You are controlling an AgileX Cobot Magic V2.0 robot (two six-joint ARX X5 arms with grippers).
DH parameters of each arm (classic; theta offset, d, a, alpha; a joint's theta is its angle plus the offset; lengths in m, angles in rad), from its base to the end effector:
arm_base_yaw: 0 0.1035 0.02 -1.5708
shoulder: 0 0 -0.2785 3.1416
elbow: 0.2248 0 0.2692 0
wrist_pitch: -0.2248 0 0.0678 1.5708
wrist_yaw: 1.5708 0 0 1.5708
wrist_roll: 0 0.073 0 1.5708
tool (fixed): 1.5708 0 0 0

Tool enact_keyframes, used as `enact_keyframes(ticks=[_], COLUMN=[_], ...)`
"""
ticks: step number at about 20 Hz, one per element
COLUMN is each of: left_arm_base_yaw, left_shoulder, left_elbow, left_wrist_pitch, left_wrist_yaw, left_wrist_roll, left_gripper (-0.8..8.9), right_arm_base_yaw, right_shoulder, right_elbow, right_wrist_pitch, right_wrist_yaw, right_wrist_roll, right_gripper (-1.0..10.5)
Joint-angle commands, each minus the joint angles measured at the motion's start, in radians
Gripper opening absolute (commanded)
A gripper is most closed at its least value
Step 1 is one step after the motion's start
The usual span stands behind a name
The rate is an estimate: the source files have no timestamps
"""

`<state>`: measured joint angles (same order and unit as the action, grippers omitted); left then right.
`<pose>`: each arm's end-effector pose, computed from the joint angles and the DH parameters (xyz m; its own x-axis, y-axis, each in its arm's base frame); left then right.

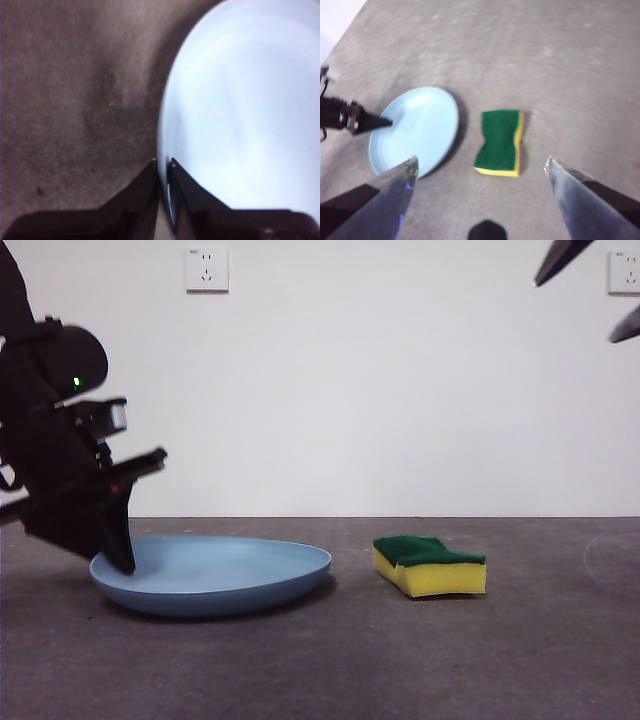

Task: Pick up the plate,pick up the cloth,clean the plate with the cloth

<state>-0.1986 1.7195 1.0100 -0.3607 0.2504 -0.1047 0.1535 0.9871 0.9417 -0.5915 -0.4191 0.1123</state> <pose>0.3552 -0.0899 0.1320 0.4070 -0.3347 -0.8499 0.2162 0.9393 -0.2664 0.2322 0.0660 0.3039 0.6635 0.5144 -0.5432 -0.3942 0.8575 0.3306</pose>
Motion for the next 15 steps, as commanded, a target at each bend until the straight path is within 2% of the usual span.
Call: enact_keyframes(ticks=[1, 3, 9, 15], left_arm_base_yaw=[-0.013, -0.015, -0.018, -0.018], left_shoulder=[-0.057, -0.128, -0.394, -0.585], left_elbow=[-0.006, -0.006, -0.006, -0.006], left_wrist_pitch=[-0.048, -0.077, -0.166, -0.249], left_wrist_yaw=[-0.013, -0.013, -0.014, -0.013], left_wrist_roll=[0.027, 0.027, 0.027, 0.027], left_gripper=[-0.08, -0.08, -0.08, -0.08], right_arm_base_yaw=[0.048, 0.097, 0.232, 0.284], right_shoulder=[0.066, 0.153, 0.473, 0.724], right_elbow=[0.046, 0.097, 0.275, 0.382], right_wrist_pitch=[0.006, 0.006, -0.030, -0.028], right_wrist_yaw=[0.003, 0.014, 0.227, 0.318], right_wrist_roll=[-0.034, -0.048, -0.109, -0.129], right_gripper=[4.4, 4.4, 4.3, 4.3])
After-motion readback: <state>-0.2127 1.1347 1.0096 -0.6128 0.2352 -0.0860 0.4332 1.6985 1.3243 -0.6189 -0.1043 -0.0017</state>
